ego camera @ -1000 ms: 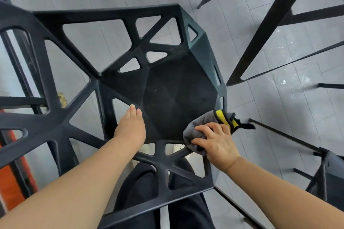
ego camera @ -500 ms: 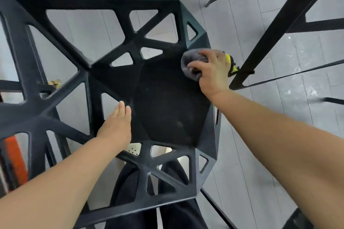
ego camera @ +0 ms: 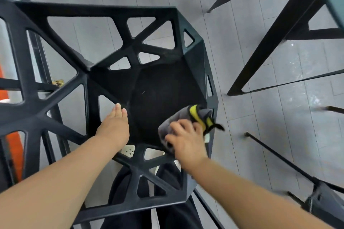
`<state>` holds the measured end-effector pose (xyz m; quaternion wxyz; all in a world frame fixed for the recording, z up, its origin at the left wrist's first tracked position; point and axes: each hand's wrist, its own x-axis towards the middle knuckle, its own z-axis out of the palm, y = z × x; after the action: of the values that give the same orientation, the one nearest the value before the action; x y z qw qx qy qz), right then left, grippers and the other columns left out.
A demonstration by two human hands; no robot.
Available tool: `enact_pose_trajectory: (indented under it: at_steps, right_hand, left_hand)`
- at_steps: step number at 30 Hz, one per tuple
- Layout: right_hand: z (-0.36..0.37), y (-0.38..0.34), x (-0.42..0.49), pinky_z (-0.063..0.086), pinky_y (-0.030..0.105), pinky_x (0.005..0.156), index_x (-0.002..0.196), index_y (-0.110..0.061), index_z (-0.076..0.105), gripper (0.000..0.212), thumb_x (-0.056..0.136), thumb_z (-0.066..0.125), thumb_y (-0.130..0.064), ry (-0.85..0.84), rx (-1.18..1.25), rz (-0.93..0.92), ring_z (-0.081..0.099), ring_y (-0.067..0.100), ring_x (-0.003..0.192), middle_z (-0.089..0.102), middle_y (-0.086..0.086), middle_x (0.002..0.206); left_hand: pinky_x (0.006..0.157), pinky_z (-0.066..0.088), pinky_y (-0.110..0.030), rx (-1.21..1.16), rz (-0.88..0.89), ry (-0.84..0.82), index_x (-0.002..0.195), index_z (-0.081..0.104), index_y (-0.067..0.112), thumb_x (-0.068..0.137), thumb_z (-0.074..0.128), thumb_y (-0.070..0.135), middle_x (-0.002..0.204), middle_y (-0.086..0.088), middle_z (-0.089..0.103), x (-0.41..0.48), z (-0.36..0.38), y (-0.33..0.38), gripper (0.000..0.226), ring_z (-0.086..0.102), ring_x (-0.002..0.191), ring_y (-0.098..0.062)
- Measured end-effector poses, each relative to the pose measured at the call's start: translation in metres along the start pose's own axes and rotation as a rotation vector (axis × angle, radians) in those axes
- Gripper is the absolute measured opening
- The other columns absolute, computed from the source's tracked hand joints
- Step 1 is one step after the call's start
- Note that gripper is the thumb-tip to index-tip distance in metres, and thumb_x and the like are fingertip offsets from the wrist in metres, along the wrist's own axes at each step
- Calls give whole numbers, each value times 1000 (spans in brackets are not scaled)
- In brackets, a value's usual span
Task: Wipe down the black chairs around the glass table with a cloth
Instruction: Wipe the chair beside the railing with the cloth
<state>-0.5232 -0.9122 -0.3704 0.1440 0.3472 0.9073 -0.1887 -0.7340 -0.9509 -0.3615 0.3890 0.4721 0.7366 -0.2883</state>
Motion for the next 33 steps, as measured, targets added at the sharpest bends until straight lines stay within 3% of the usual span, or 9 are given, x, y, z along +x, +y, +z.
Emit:
enact_pose_trajectory:
  at_steps: [5, 8, 14, 20, 24, 27, 30, 33]
  right_hand:
    - [-8, 17, 4, 35, 36, 81, 84, -40, 71, 20, 65, 75, -36, -25, -58, -180, 49, 24, 97, 59, -7, 102]
    - [-37, 45, 36, 31, 38, 79, 89, -41, 71, 21, 69, 71, -35, 21, -127, -51, 50, 28, 96, 57, -4, 102]
    - [-50, 33, 62, 28, 44, 98, 116, -40, 62, 35, 82, 66, -32, 11, -161, 102, 33, 29, 121, 41, 0, 132]
    - [-16, 24, -18, 28, 42, 87, 88, -39, 72, 33, 57, 81, -30, -25, -130, 26, 46, 29, 104, 57, -1, 106]
    - [-2, 30, -74, 42, 44, 83, 89, -42, 71, 46, 49, 87, -27, -36, -47, 40, 49, 28, 97, 60, -2, 100]
    - [-7, 44, -53, 32, 43, 88, 85, -43, 71, 36, 55, 84, -30, -30, -86, -21, 52, 28, 93, 58, -3, 97]
    - [-23, 47, -14, 28, 41, 89, 84, -42, 70, 24, 64, 76, -31, 44, -66, 65, 50, 29, 96, 56, -2, 98]
    - [-43, 59, 33, 31, 42, 91, 102, -41, 67, 25, 80, 65, -31, 96, -95, 145, 43, 31, 109, 52, 2, 114]
  left_hand:
    - [117, 9, -31, 39, -19, 15, 147, -10, 0, 91, 27, -6, 154, -18, -19, 2, 9, 4, 67, -10, 145, -25]
    - [119, 7, -35, 108, -5, 36, 145, -11, -4, 91, 29, -3, 154, -23, -16, 7, 19, -2, 68, -9, 144, -30]
    - [118, 10, -34, 135, -18, 54, 144, -10, -6, 92, 27, -1, 153, -26, -14, 2, 17, 7, 64, -5, 145, -32]
    - [117, 12, -33, 156, -29, 33, 146, -8, -4, 92, 25, -3, 154, -22, -14, -2, 10, 9, 63, -4, 145, -29]
    - [118, 11, -33, 140, -26, 56, 146, -9, -2, 93, 24, -2, 155, -20, -15, -3, 12, 7, 63, -5, 145, -27]
    - [117, 12, -32, 154, -37, 66, 146, -8, -4, 93, 26, -1, 154, -22, -13, -6, 13, 11, 63, -4, 145, -28]
    - [117, 11, -32, 168, -29, 80, 145, -8, -5, 94, 27, 0, 154, -23, -12, -3, 16, 12, 62, -3, 145, -29]
    - [118, 12, -33, 222, -16, 112, 145, -8, -6, 96, 28, 5, 154, -24, -11, -4, 21, 10, 62, -1, 145, -30]
